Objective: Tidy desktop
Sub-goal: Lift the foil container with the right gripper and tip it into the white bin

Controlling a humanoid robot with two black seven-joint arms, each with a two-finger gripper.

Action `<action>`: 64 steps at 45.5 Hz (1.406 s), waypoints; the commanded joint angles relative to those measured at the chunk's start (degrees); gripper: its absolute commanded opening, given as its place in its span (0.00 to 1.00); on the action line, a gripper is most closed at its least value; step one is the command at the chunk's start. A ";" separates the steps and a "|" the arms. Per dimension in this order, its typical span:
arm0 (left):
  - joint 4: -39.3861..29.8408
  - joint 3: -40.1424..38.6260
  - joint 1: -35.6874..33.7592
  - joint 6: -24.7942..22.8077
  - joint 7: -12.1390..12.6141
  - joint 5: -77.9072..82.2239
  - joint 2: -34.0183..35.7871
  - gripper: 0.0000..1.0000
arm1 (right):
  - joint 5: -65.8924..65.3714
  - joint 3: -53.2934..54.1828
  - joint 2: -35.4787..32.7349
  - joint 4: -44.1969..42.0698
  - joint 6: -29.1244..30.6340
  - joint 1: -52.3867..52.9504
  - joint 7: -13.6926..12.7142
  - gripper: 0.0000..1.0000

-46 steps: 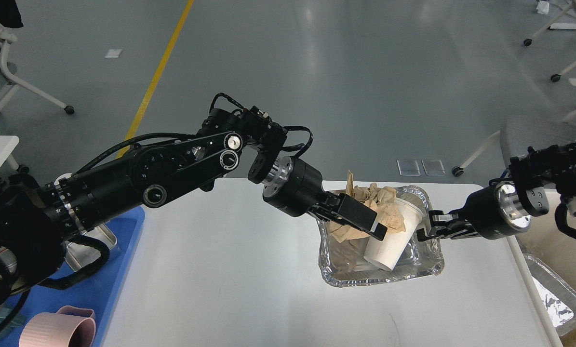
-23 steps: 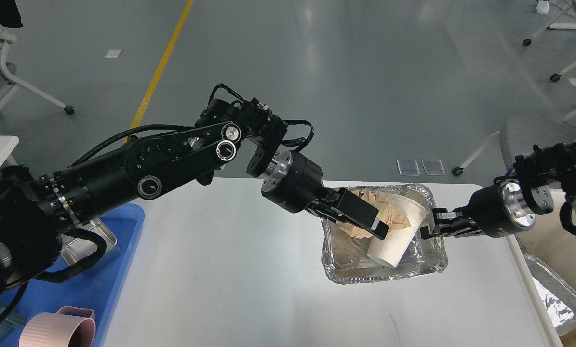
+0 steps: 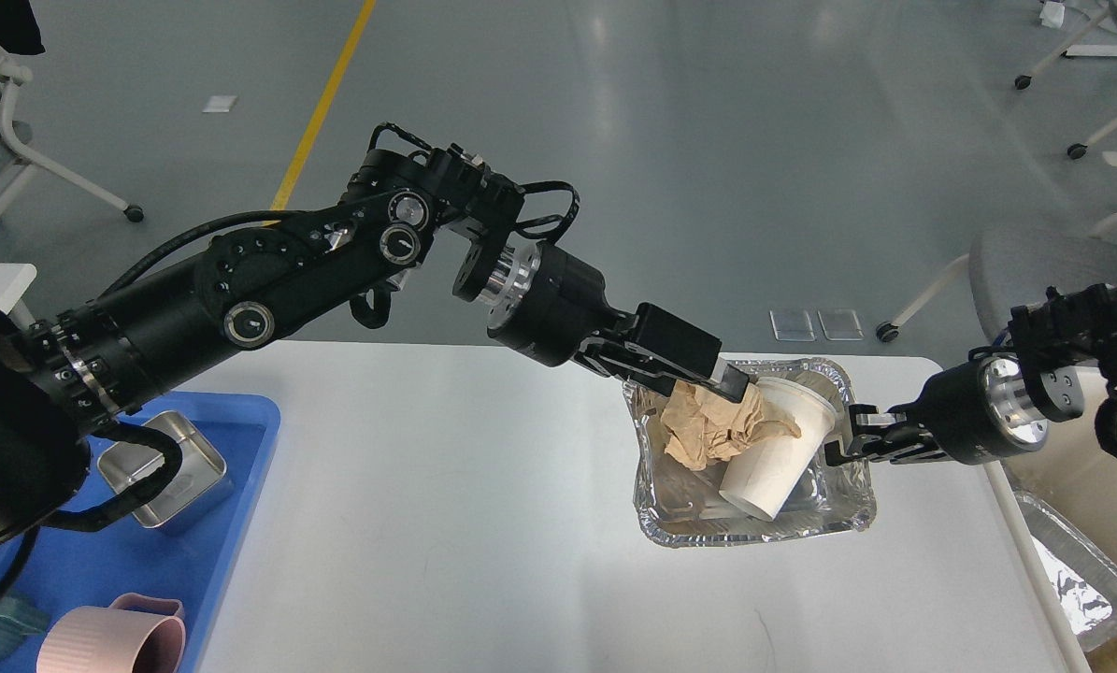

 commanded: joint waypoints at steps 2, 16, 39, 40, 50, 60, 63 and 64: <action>-0.06 -0.99 0.00 0.00 0.01 -0.69 0.30 0.96 | 0.03 0.23 0.06 -1.14 0.00 -0.23 0.09 0.00; -0.06 -4.24 0.61 0.00 0.01 -1.05 2.32 0.96 | 0.21 1.11 -0.11 -2.54 0.00 -0.23 0.09 0.00; 1.08 -7.06 6.15 12.19 1.76 -1.22 7.06 0.96 | 0.56 9.63 -0.64 -11.85 0.00 -3.30 0.17 0.00; 1.08 -7.23 6.76 13.59 2.38 -1.31 7.24 0.96 | 0.65 10.33 -0.55 -12.38 0.00 -3.56 0.17 0.00; 1.08 -14.17 14.23 26.08 8.45 -4.38 8.30 0.96 | 2.67 16.84 -1.26 -21.69 0.00 -4.27 0.17 0.00; 1.17 -19.79 20.56 31.62 8.98 -4.91 10.93 0.96 | 3.28 22.37 -1.26 -33.55 0.00 -4.36 0.61 0.00; 1.17 -22.78 22.32 33.46 8.89 -4.91 11.02 0.96 | 4.60 23.78 -1.26 -38.12 0.00 -4.53 0.79 0.00; 1.17 -23.75 22.93 33.99 8.98 -4.91 11.02 0.96 | 5.30 24.13 -1.26 -39.62 0.00 -4.53 0.79 0.00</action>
